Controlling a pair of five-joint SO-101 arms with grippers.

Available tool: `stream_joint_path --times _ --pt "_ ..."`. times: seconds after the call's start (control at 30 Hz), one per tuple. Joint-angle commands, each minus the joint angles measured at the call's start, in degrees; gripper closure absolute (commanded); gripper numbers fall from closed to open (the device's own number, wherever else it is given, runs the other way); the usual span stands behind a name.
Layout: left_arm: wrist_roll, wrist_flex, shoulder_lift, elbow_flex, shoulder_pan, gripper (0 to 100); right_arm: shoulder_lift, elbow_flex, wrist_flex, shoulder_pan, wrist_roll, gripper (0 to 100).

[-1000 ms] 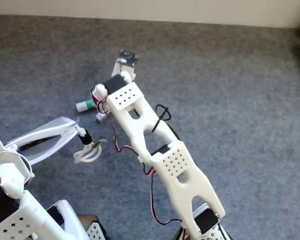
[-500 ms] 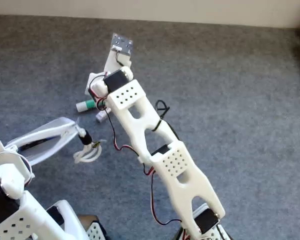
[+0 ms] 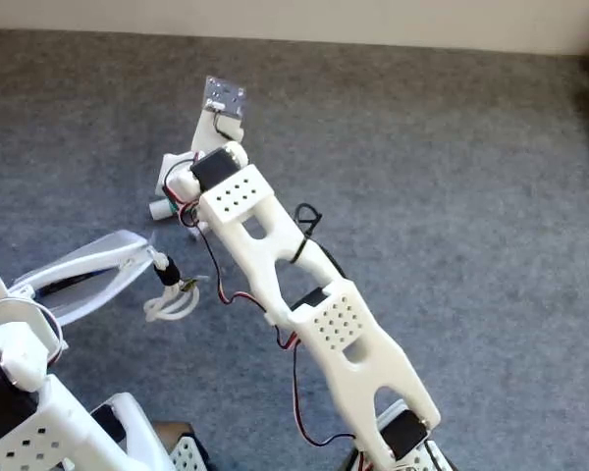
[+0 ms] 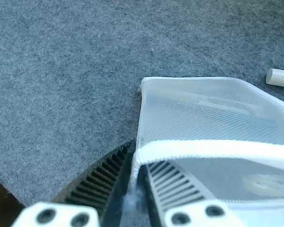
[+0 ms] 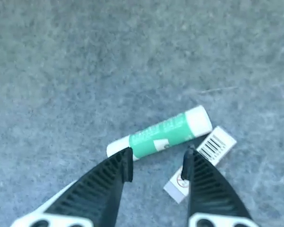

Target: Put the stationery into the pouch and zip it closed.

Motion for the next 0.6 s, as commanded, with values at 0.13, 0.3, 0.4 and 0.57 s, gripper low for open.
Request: stream_joint_path --times 0.13,0.3,0.4,0.57 --pt "-0.4 -0.4 1.3 0.0 0.0 99 -1.7 -0.8 -1.9 1.8 7.8 83.6" --pt "-0.4 -0.4 1.3 0.0 0.0 99 0.6 -0.3 -2.2 1.5 17.8 83.6" --pt "-0.4 -0.4 1.3 0.0 0.0 99 4.7 -0.3 -2.2 1.5 23.0 83.6" --pt "-0.4 -0.4 1.3 0.0 0.0 99 8.6 -0.5 -1.7 1.5 32.4 83.6"
